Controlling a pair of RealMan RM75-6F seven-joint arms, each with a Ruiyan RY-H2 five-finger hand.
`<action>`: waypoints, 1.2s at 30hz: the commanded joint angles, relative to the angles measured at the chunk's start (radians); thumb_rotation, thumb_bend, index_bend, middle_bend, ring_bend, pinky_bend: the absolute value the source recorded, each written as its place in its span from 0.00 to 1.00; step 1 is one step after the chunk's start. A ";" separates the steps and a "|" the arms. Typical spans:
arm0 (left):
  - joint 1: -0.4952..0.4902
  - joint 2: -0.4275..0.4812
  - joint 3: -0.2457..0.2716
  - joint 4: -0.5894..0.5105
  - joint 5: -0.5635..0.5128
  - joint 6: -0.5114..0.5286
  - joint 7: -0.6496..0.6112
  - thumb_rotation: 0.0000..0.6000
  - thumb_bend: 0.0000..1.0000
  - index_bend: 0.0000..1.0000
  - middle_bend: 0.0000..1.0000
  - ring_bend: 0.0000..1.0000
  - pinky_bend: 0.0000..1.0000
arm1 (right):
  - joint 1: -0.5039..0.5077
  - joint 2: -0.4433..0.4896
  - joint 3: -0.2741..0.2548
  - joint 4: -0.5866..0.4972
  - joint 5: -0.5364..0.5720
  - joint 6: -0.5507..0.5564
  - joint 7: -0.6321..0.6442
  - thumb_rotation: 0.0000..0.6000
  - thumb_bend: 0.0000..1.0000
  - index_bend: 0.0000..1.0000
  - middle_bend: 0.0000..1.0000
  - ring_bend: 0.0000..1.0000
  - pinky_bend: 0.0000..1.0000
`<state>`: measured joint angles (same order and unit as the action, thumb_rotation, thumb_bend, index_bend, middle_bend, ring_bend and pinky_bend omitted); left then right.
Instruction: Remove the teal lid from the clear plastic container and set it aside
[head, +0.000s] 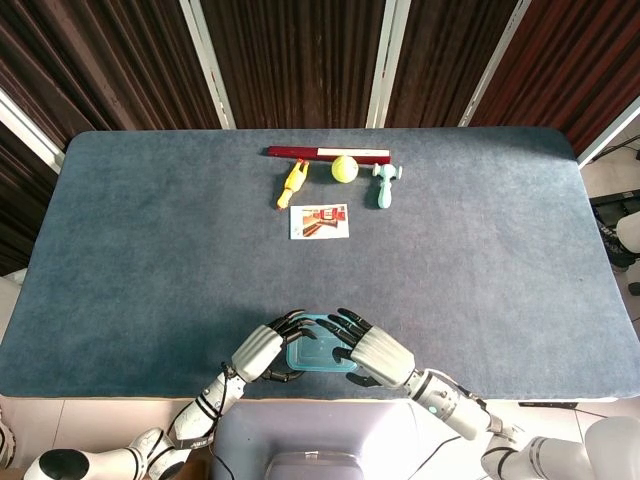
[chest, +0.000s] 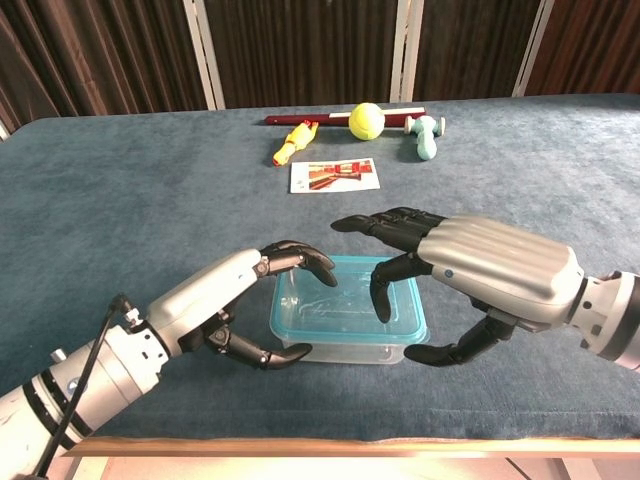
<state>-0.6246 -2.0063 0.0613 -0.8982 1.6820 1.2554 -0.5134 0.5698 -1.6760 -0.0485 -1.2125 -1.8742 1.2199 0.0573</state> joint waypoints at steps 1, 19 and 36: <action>0.000 0.001 0.000 0.001 0.001 0.001 -0.001 1.00 0.38 0.29 0.42 0.27 0.32 | 0.003 -0.004 -0.002 0.003 0.004 0.002 -0.005 1.00 0.39 0.62 0.09 0.00 0.00; 0.000 0.007 0.003 -0.001 0.004 -0.004 0.001 1.00 0.39 0.29 0.42 0.27 0.33 | 0.010 0.009 -0.012 -0.025 0.037 0.012 -0.052 1.00 0.39 0.62 0.09 0.00 0.00; 0.000 -0.012 0.013 0.046 0.018 0.006 0.008 1.00 0.38 0.29 0.42 0.27 0.33 | 0.016 0.028 -0.014 -0.046 0.051 0.025 -0.062 1.00 0.39 0.60 0.09 0.00 0.00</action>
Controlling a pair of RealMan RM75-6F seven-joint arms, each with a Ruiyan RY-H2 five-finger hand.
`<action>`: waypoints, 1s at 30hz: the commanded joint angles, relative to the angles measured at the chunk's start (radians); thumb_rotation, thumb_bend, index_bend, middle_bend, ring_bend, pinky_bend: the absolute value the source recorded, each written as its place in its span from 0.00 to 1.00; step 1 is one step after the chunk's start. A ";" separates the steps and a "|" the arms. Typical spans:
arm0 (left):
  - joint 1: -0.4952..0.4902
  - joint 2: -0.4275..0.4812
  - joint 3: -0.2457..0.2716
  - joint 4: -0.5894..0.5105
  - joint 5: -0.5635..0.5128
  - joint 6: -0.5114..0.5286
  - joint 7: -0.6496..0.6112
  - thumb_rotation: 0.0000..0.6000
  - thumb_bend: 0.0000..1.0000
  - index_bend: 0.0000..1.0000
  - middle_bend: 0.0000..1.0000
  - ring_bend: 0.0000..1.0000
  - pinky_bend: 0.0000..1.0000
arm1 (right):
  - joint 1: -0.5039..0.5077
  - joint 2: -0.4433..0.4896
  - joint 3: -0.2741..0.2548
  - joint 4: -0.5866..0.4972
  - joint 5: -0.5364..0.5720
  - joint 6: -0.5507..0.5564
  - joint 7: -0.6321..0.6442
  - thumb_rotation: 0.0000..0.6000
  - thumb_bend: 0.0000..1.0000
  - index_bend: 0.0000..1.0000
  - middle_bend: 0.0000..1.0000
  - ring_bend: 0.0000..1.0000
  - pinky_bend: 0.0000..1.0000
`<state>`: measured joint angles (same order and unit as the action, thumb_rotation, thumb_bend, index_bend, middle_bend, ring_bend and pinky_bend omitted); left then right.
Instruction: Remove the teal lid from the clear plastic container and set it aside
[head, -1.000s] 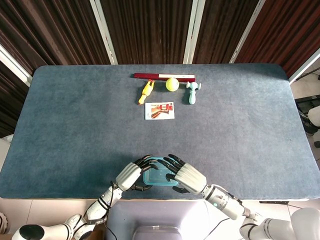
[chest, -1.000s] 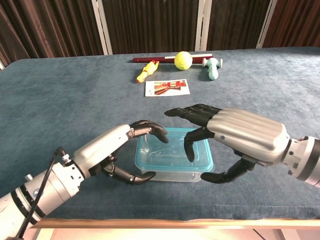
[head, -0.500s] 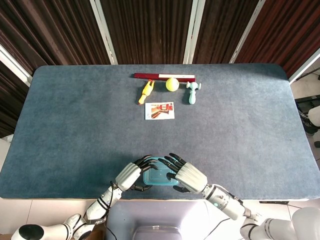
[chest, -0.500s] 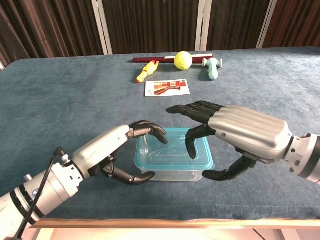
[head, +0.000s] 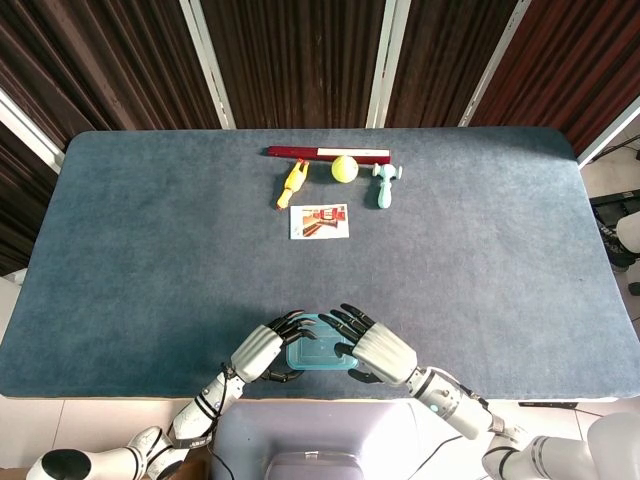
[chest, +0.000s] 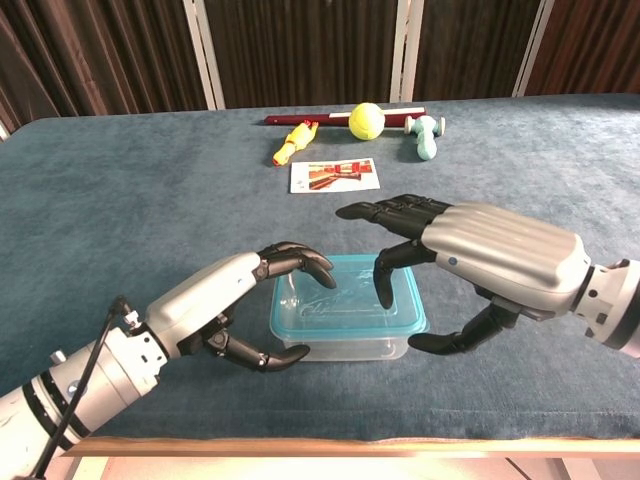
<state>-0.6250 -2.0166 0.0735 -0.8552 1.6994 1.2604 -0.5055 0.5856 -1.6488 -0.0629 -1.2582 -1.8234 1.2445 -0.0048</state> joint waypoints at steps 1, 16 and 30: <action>0.001 -0.003 0.002 0.006 0.001 0.001 0.000 1.00 0.38 0.29 0.42 0.27 0.33 | 0.001 0.002 0.000 -0.002 0.002 0.002 -0.001 1.00 0.39 0.60 0.09 0.00 0.00; 0.004 -0.009 0.013 0.018 0.013 0.014 0.000 1.00 0.38 0.29 0.42 0.27 0.33 | 0.009 -0.004 0.017 0.013 0.017 0.015 0.002 1.00 0.39 0.59 0.09 0.00 0.00; 0.004 -0.004 0.017 0.015 0.019 0.021 -0.004 1.00 0.38 0.29 0.42 0.27 0.33 | 0.020 0.008 0.033 0.003 0.008 0.044 -0.032 1.00 0.40 0.59 0.10 0.00 0.00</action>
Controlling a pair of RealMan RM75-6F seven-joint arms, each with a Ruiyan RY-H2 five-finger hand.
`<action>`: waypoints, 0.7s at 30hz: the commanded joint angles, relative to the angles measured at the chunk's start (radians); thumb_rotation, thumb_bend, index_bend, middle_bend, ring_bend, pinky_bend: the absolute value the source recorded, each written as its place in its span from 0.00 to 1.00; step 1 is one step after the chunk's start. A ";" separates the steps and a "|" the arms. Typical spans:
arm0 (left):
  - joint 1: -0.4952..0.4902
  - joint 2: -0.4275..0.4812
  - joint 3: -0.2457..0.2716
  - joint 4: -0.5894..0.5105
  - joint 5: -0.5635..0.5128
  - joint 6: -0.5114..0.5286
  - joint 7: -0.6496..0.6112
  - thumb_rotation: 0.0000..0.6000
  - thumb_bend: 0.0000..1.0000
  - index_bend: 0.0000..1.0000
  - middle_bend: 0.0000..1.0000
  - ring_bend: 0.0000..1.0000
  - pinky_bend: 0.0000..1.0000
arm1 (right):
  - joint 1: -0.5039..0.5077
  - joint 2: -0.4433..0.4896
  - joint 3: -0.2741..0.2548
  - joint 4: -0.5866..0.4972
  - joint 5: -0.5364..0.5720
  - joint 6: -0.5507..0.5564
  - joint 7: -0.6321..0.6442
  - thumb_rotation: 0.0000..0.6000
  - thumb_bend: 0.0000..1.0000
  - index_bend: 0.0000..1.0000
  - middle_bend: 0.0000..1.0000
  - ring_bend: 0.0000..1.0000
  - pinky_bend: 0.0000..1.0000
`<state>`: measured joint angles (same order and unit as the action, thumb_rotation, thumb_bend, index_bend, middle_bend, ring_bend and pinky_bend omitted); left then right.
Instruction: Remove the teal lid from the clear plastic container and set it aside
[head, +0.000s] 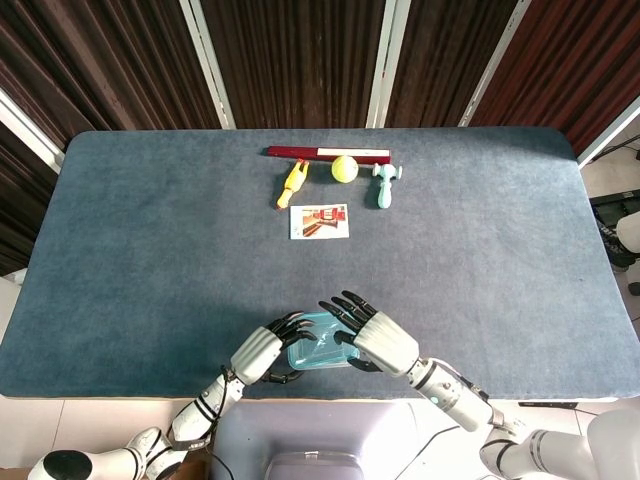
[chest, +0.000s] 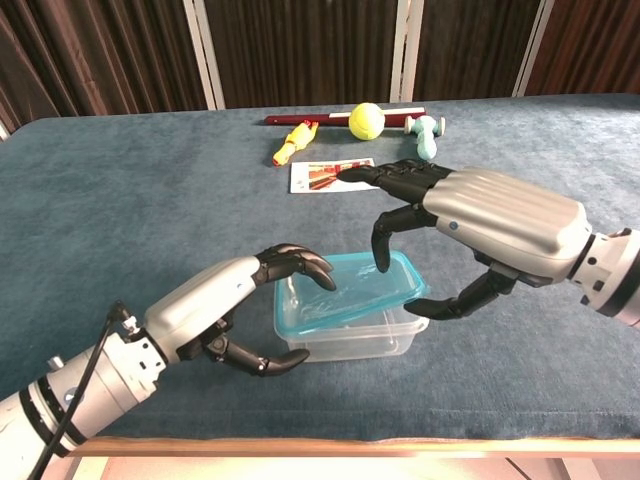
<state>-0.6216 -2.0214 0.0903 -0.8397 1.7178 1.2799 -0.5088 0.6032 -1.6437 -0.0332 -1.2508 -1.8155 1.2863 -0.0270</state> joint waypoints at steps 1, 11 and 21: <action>0.000 0.001 0.000 -0.002 0.001 0.002 -0.001 1.00 0.38 0.29 0.42 0.27 0.33 | 0.003 0.004 0.005 -0.005 -0.001 0.002 -0.015 1.00 0.40 0.59 0.10 0.00 0.00; 0.002 0.008 0.001 -0.011 0.004 0.012 -0.004 1.00 0.38 0.29 0.42 0.27 0.33 | 0.014 -0.020 0.001 0.016 0.005 -0.018 -0.021 1.00 0.44 0.62 0.11 0.00 0.00; 0.005 0.011 -0.001 -0.014 0.004 0.022 -0.007 1.00 0.38 0.29 0.42 0.27 0.31 | 0.022 -0.068 -0.005 0.064 -0.003 -0.012 -0.006 1.00 0.66 0.70 0.15 0.00 0.00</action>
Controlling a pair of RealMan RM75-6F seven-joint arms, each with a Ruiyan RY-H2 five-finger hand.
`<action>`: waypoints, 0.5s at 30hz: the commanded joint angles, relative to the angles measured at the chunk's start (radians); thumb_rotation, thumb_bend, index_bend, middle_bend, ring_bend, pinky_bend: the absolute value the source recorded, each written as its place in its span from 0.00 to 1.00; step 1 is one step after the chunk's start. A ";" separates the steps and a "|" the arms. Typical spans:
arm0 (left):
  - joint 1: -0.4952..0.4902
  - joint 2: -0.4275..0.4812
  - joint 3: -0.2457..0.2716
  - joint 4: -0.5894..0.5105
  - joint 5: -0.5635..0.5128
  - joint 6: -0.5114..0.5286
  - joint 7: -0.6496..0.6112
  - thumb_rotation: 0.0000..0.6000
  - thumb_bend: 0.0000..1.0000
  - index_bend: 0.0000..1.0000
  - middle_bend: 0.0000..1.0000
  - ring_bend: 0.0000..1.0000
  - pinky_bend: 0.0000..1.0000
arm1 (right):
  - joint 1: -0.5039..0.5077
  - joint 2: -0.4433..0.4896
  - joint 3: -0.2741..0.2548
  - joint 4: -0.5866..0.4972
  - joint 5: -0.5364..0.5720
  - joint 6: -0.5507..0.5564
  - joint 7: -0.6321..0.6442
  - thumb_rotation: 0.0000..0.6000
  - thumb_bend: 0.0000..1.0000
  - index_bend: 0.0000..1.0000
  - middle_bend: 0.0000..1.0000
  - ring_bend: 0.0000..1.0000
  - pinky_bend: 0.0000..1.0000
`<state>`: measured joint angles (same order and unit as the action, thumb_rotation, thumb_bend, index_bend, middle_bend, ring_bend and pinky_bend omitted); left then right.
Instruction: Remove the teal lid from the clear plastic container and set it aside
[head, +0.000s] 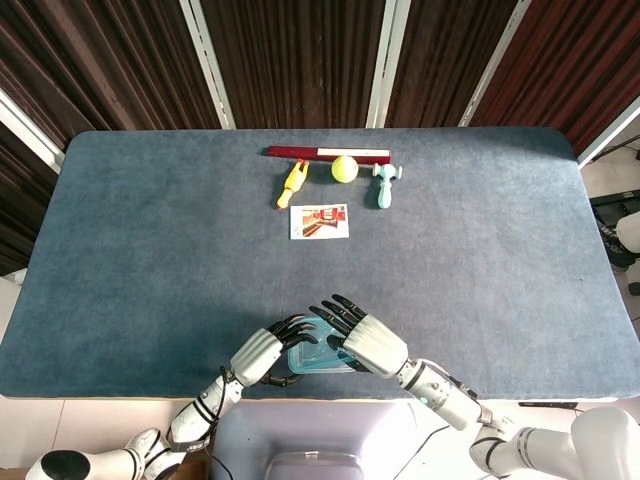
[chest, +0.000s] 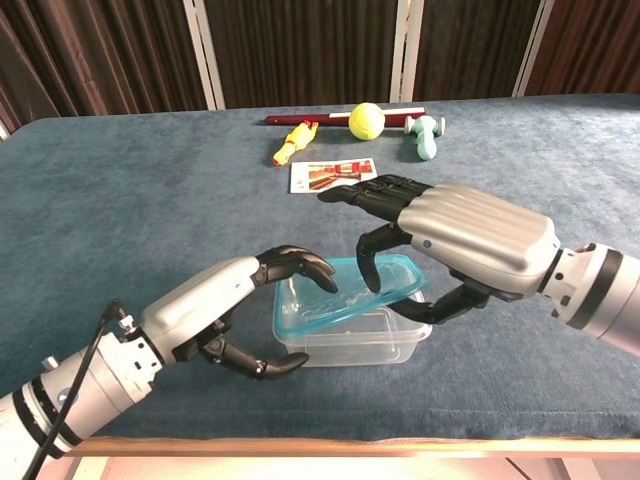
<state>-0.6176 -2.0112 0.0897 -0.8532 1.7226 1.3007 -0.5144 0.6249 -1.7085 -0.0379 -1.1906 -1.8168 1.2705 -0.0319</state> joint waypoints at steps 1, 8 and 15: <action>0.001 0.002 0.000 -0.002 -0.001 0.001 -0.002 1.00 0.38 0.29 0.42 0.27 0.31 | -0.001 -0.005 -0.001 0.005 -0.002 0.007 -0.001 1.00 0.69 0.71 0.15 0.00 0.00; 0.004 0.005 0.000 -0.002 0.001 0.010 -0.005 1.00 0.38 0.28 0.41 0.27 0.30 | -0.003 -0.005 -0.006 0.010 -0.009 0.024 -0.004 1.00 0.72 0.74 0.17 0.00 0.00; 0.014 0.005 -0.012 0.007 -0.006 0.029 0.022 1.00 0.37 0.13 0.16 0.02 0.14 | -0.009 0.011 0.002 0.005 -0.024 0.074 -0.008 1.00 0.72 0.76 0.17 0.00 0.00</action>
<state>-0.6064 -2.0045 0.0810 -0.8503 1.7192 1.3264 -0.5033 0.6173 -1.7011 -0.0388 -1.1847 -1.8384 1.3389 -0.0376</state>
